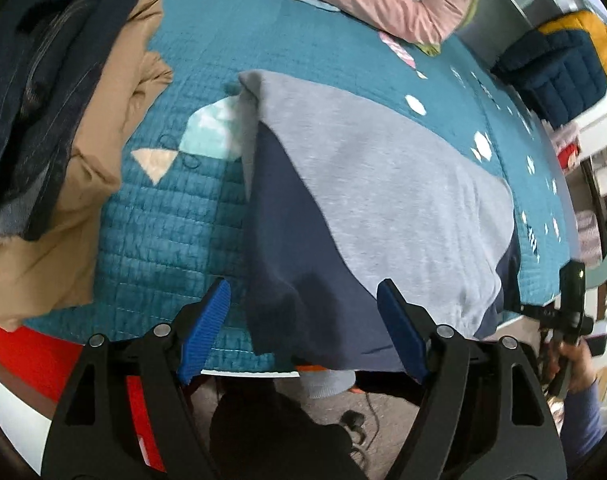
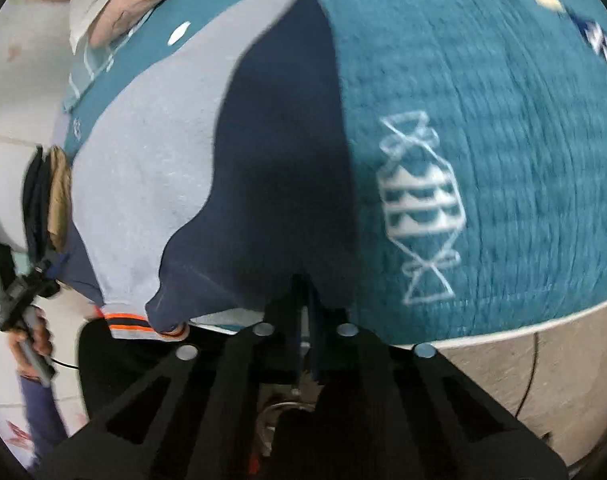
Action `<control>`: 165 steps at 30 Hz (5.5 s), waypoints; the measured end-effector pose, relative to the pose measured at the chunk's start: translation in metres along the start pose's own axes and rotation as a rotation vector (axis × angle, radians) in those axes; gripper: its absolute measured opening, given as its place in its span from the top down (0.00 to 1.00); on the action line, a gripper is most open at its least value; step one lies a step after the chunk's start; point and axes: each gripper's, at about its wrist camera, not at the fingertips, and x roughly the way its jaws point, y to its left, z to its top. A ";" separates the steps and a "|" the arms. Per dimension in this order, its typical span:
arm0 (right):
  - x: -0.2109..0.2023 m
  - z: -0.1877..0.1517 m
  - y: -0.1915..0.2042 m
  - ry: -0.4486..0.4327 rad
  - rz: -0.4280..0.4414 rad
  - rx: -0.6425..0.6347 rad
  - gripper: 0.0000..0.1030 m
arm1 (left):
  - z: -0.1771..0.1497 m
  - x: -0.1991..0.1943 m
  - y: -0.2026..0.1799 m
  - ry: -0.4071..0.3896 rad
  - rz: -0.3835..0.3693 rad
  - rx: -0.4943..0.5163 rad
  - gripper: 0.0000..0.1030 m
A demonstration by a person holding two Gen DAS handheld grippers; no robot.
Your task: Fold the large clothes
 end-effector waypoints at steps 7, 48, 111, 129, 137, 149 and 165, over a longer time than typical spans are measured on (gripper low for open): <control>-0.036 -0.003 0.043 -0.130 0.122 -0.071 0.96 | 0.003 0.004 0.014 -0.016 -0.023 -0.086 0.19; 0.075 0.000 0.134 -0.142 0.229 0.002 1.00 | -0.053 0.003 -0.031 -0.049 -0.164 0.001 0.85; -0.026 -0.059 0.001 -0.520 0.403 0.404 0.88 | -0.035 0.048 -0.187 0.007 -0.092 0.155 0.42; -0.016 -0.055 -0.024 -0.392 0.346 0.427 0.40 | -0.045 0.093 -0.179 0.066 -0.086 0.057 0.20; -0.004 -0.057 -0.045 -0.393 0.502 0.505 0.33 | -0.053 0.116 -0.176 0.144 -0.186 -0.018 0.18; 0.008 -0.037 -0.028 -0.373 0.600 0.487 0.35 | -0.054 0.128 -0.204 0.115 -0.186 0.026 0.15; -0.067 -0.038 0.102 -0.496 0.280 0.003 0.78 | -0.050 0.033 -0.233 -0.157 -0.087 0.292 0.65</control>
